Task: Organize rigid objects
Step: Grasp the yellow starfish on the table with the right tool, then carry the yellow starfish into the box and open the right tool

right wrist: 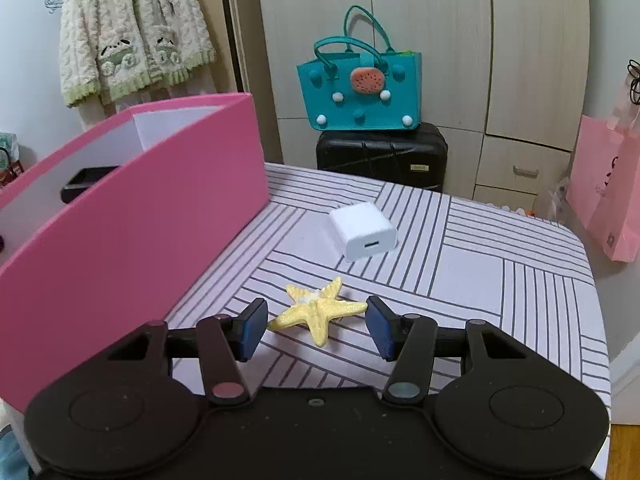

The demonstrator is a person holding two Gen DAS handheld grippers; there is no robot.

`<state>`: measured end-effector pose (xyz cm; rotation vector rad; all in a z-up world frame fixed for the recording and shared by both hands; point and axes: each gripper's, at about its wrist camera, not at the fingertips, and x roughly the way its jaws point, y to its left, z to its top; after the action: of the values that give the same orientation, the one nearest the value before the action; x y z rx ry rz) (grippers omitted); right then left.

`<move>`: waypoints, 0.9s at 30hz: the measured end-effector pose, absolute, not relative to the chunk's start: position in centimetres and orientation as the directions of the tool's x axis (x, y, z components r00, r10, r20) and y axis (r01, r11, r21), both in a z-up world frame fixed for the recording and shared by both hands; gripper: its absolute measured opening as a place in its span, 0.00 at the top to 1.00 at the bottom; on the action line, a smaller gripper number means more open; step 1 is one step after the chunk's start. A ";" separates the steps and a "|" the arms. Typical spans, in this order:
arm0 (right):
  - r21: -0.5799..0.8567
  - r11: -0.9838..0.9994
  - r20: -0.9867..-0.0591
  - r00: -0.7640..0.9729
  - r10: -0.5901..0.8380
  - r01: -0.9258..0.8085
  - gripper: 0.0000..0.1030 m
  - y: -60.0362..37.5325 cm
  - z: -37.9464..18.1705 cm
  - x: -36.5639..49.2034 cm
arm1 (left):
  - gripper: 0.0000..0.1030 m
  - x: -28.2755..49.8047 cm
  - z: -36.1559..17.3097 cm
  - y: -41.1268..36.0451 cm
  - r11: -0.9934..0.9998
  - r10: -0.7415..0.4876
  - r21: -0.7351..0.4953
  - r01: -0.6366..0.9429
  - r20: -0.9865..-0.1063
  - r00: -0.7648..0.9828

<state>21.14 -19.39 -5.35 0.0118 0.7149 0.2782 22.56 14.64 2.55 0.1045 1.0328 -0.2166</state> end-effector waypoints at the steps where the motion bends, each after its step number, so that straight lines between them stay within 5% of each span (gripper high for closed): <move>1: 0.107 0.962 -0.644 0.720 0.261 -0.253 0.43 -19.4 -5.1 21.1 | 0.94 22.6 2.5 14.6 0.974 -0.130 -0.016 0.227 -0.860 0.494; 17: 0.176 0.869 -0.477 0.732 0.487 -0.463 0.42 -14.9 4.9 19.9 | 0.94 23.0 2.4 14.6 0.969 -0.138 -0.020 0.244 -0.868 0.476; 27: 0.158 0.674 -0.685 0.412 0.601 -0.721 0.42 -4.6 4.7 24.3 | 0.94 23.6 2.6 14.6 0.971 -0.139 -0.029 0.235 -0.875 0.464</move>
<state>24.26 -4.64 4.75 -0.1716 0.7857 0.8368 23.62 14.65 2.61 0.1003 1.0637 -0.2303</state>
